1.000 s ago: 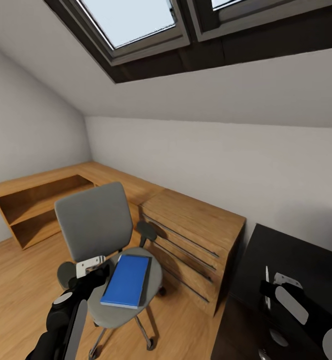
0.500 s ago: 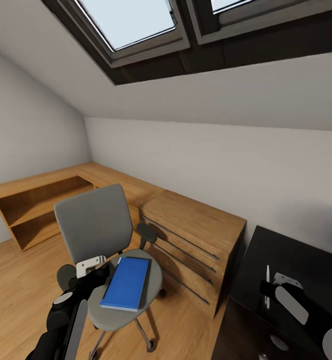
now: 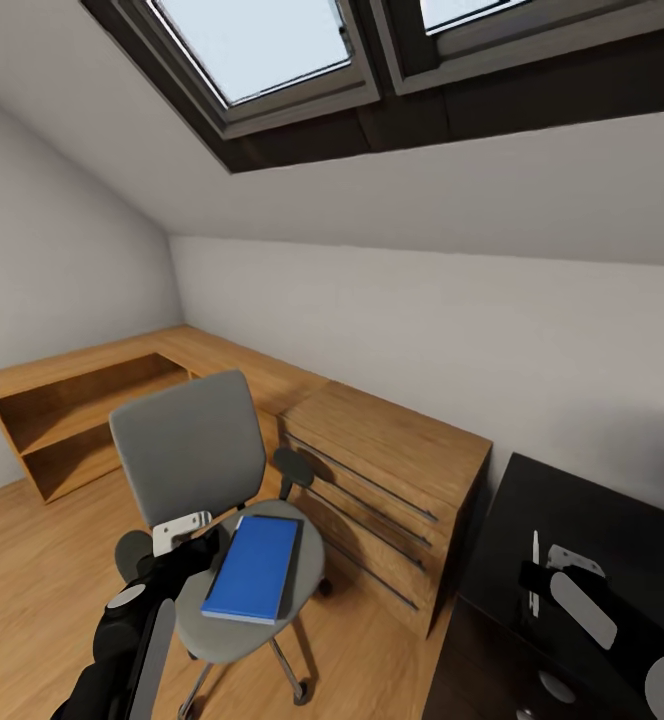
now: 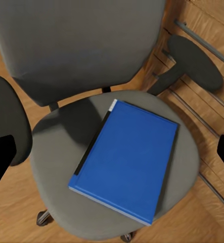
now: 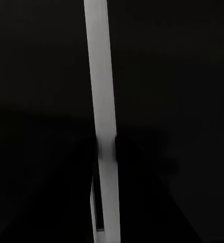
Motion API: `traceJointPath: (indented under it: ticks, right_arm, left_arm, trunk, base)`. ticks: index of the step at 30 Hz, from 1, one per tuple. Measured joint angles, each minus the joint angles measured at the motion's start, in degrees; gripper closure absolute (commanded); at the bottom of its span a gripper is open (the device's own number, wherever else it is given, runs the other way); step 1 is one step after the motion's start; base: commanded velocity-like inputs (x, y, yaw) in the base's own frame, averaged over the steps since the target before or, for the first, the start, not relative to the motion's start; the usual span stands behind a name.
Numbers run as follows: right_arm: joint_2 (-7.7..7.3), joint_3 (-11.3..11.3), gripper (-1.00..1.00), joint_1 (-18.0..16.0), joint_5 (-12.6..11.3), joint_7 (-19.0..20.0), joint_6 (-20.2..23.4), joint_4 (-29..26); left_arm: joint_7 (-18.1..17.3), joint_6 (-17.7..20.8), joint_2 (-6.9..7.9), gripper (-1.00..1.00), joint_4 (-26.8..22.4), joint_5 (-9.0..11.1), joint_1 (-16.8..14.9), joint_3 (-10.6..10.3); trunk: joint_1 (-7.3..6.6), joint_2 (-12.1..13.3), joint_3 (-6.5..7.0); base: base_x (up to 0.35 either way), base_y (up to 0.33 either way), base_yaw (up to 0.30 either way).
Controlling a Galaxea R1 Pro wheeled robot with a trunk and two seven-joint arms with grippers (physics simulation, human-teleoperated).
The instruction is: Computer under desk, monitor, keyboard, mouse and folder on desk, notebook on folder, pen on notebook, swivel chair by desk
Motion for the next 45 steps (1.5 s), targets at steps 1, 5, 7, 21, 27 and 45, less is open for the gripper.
traceJointPath:
  ticks: [1,5,7,21,27,45]
  right_arm:
    - [0.00,0.0,1.00,0.0,0.0,0.0,0.0,0.0]
    - [0.00,0.0,1.00,0.0,0.0,0.0,0.0,0.0]
    - [0.00,0.0,1.00,0.0,0.0,0.0,0.0,0.0]
    - [-0.03,0.0,-1.00,0.0,0.0,0.0,0.0,0.0]
    - [-0.05,0.0,-1.00,0.0,0.5,0.0,0.0,-0.1]
    - [-0.09,0.3,-1.00,0.1,0.6,0.1,-2.3,-7.2]
  left_arm:
    - [0.0,0.0,0.00,-1.00,0.0,0.0,0.0,0.0]
    - [-0.1,0.0,0.00,-1.00,0.0,0.0,0.0,0.0]
    - [-0.1,0.0,0.00,-1.00,0.0,0.0,0.0,0.0]
    - [-0.1,0.0,0.00,-1.00,0.0,0.0,0.0,0.0]
    - [-0.1,0.0,0.00,-1.00,0.0,0.0,0.0,0.0]
    - [0.0,-0.1,-0.05,-1.00,0.4,0.0,0.0,-0.3]
  trunk:
    - [-0.22,0.4,0.18]
    - [-0.67,1.2,0.55]
    - [-0.67,1.2,0.54]
    - [-1.76,3.2,1.44]
    - [-3.08,5.6,2.52]
    - [-7.04,12.9,5.76]
  base:
    - [0.000,0.000,0.000]
    - [0.000,0.000,0.000]
    - [0.000,0.000,0.000]
    - [0.000,0.000,0.000]
    - [0.000,0.000,0.000]
    - [0.000,0.000,0.004]
